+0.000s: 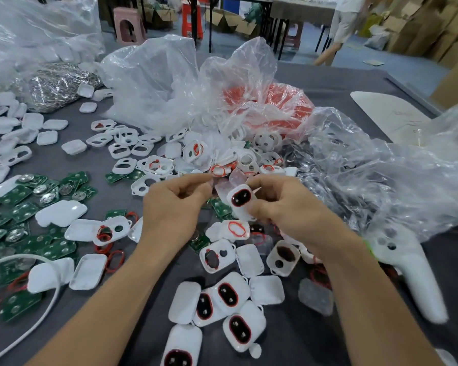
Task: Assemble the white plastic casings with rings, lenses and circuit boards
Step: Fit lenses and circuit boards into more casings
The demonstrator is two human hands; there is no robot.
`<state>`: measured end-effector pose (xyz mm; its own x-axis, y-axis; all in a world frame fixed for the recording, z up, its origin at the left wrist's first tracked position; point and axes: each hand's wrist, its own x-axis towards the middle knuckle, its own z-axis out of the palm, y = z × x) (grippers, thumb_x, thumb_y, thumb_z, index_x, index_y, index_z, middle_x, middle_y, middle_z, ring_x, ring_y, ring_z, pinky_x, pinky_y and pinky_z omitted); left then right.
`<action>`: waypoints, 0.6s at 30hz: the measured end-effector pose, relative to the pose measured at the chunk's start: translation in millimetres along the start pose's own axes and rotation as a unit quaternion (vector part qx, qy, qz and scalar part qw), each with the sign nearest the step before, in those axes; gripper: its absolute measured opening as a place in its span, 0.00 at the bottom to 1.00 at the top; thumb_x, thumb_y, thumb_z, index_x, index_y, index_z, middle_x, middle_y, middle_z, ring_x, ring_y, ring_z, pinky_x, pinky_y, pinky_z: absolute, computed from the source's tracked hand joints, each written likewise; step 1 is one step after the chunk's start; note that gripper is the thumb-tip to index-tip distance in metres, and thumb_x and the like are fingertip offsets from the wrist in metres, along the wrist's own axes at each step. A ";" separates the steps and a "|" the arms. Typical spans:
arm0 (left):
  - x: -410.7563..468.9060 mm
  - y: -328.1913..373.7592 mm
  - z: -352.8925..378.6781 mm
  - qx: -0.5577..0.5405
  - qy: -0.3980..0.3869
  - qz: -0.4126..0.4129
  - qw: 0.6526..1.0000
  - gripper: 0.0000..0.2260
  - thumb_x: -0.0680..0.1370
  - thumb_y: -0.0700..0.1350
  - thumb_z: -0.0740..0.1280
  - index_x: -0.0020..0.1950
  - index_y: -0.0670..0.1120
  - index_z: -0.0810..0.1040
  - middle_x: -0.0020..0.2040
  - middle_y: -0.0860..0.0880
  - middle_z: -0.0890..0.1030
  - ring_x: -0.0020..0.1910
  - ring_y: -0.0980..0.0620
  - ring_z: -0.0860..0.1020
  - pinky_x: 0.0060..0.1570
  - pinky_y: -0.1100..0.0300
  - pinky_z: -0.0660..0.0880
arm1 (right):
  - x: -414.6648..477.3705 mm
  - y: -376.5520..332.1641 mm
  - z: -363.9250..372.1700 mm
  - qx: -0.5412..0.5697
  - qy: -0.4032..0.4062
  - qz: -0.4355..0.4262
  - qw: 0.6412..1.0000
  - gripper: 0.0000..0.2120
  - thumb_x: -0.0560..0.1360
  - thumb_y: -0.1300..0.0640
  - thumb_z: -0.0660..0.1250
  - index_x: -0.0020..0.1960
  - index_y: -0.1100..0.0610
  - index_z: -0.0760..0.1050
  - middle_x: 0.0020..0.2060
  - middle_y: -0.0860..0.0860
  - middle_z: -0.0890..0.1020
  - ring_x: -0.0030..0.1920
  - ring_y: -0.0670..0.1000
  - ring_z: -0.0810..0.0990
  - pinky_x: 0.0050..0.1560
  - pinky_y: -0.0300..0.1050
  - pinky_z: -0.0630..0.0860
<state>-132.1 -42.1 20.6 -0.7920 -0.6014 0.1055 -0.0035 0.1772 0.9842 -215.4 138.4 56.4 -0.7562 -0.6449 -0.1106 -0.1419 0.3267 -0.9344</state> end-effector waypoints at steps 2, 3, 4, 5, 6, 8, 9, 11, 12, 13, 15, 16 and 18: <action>-0.1 -0.2 -3.7 0.033 0.028 0.021 0.999 0.07 0.76 0.47 0.75 0.46 0.61 0.87 0.39 0.62 0.86 0.41 0.63 0.84 0.42 0.61 0.82 | -16.1 -3.8 -5.3 -0.049 -0.049 0.006 0.998 0.06 0.78 0.60 0.72 0.48 0.50 0.84 0.34 0.46 0.82 0.34 0.42 0.75 0.38 0.37 0.72; -1.5 1.4 -6.2 0.051 0.035 0.039 0.997 0.08 0.76 0.47 0.75 0.46 0.62 0.87 0.40 0.64 0.85 0.41 0.64 0.83 0.44 0.62 0.81 | -24.9 -3.7 -5.3 -0.092 -0.070 0.016 0.993 0.06 0.77 0.59 0.72 0.48 0.49 0.85 0.34 0.47 0.81 0.35 0.43 0.75 0.39 0.39 0.72; -3.2 3.9 -8.5 0.066 0.037 0.056 0.996 0.09 0.76 0.47 0.74 0.46 0.64 0.86 0.40 0.66 0.85 0.42 0.65 0.83 0.45 0.64 0.81 | -33.6 -2.3 -3.9 -0.145 -0.086 0.028 0.985 0.06 0.77 0.57 0.72 0.49 0.47 0.85 0.33 0.46 0.81 0.35 0.42 0.75 0.40 0.40 0.71; -4.9 7.2 -10.6 0.076 0.033 0.070 0.994 0.10 0.76 0.47 0.74 0.46 0.66 0.85 0.41 0.67 0.84 0.43 0.66 0.83 0.47 0.65 0.80 | -42.1 -0.5 -1.4 -0.199 -0.097 0.037 0.975 0.06 0.76 0.55 0.72 0.50 0.45 0.84 0.32 0.44 0.80 0.34 0.41 0.75 0.39 0.39 0.72; -6.2 10.3 -12.7 0.086 0.025 0.079 0.993 0.11 0.76 0.48 0.73 0.46 0.67 0.85 0.42 0.68 0.84 0.44 0.66 0.83 0.49 0.64 0.81 | -49.5 1.5 1.9 -0.242 -0.100 0.043 0.964 0.07 0.76 0.54 0.71 0.51 0.44 0.84 0.31 0.41 0.80 0.33 0.40 0.75 0.38 0.36 0.72; -8.5 15.9 -15.4 0.109 0.006 0.088 0.990 0.12 0.77 0.49 0.72 0.47 0.69 0.84 0.42 0.67 0.85 0.44 0.64 0.83 0.51 0.60 0.82 | -60.4 5.4 8.4 -0.279 -0.079 0.044 0.956 0.08 0.75 0.52 0.72 0.52 0.44 0.84 0.32 0.39 0.81 0.34 0.40 0.78 0.37 0.33 0.73; -9.8 18.2 -16.5 0.119 -0.008 0.090 0.989 0.12 0.77 0.49 0.71 0.47 0.70 0.84 0.42 0.67 0.85 0.44 0.63 0.84 0.50 0.58 0.82 | -63.8 6.9 10.2 -0.282 -0.053 0.043 0.957 0.07 0.75 0.52 0.72 0.52 0.44 0.84 0.33 0.38 0.81 0.36 0.39 0.79 0.38 0.32 0.74; -13.5 19.7 -18.0 0.139 -0.044 0.093 0.985 0.13 0.77 0.47 0.70 0.47 0.68 0.85 0.42 0.67 0.85 0.44 0.61 0.84 0.46 0.60 0.83 | -67.7 8.9 9.4 -0.283 0.000 0.048 0.958 0.05 0.74 0.51 0.73 0.49 0.43 0.86 0.33 0.35 0.81 0.39 0.32 0.78 0.39 0.26 0.71; -16.4 19.3 -19.0 0.154 -0.059 0.093 0.982 0.13 0.77 0.46 0.70 0.49 0.66 0.85 0.43 0.67 0.85 0.44 0.62 0.83 0.47 0.62 0.82 | -68.8 8.8 7.2 -0.288 0.014 0.052 0.956 0.05 0.74 0.52 0.73 0.47 0.44 0.87 0.33 0.34 0.80 0.39 0.29 0.77 0.38 0.23 0.69; -18.8 17.6 -20.6 0.175 -0.073 0.091 0.978 0.13 0.76 0.45 0.70 0.51 0.64 0.85 0.45 0.67 0.85 0.46 0.64 0.83 0.49 0.64 0.81 | -68.0 7.6 4.6 -0.289 0.022 0.052 0.956 0.05 0.74 0.53 0.73 0.45 0.44 0.87 0.33 0.34 0.81 0.38 0.29 0.78 0.37 0.22 0.69; -23.1 13.2 -24.6 0.238 -0.102 0.084 0.962 0.17 0.76 0.44 0.70 0.59 0.62 0.84 0.55 0.64 0.85 0.49 0.67 0.81 0.56 0.66 0.76 | -63.6 4.9 -0.5 -0.275 0.051 0.042 0.959 0.09 0.75 0.56 0.71 0.43 0.45 0.87 0.32 0.37 0.84 0.32 0.35 0.79 0.32 0.25 0.70; -24.4 10.8 -26.7 0.278 -0.117 0.083 0.950 0.19 0.76 0.45 0.70 0.65 0.62 0.81 0.60 0.61 0.83 0.52 0.64 0.80 0.57 0.66 0.73 | -58.7 3.6 -2.4 -0.270 0.077 0.037 0.959 0.10 0.75 0.58 0.70 0.43 0.46 0.87 0.31 0.39 0.84 0.29 0.38 0.78 0.29 0.26 0.70; -25.5 6.6 -28.5 0.338 -0.165 0.081 0.923 0.26 0.77 0.52 0.72 0.75 0.62 0.71 0.71 0.57 0.77 0.64 0.57 0.76 0.60 0.64 0.67 | -44.3 1.2 -3.0 -0.293 0.115 0.039 0.948 0.11 0.76 0.59 0.69 0.47 0.46 0.87 0.37 0.40 0.84 0.32 0.38 0.78 0.32 0.25 0.69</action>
<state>-94.5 -47.8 28.4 -0.9578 -0.2748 0.0842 -0.1611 0.7560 0.6344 -184.1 169.5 61.3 -0.8887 -0.4573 -0.0321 -0.3597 0.7391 -0.5696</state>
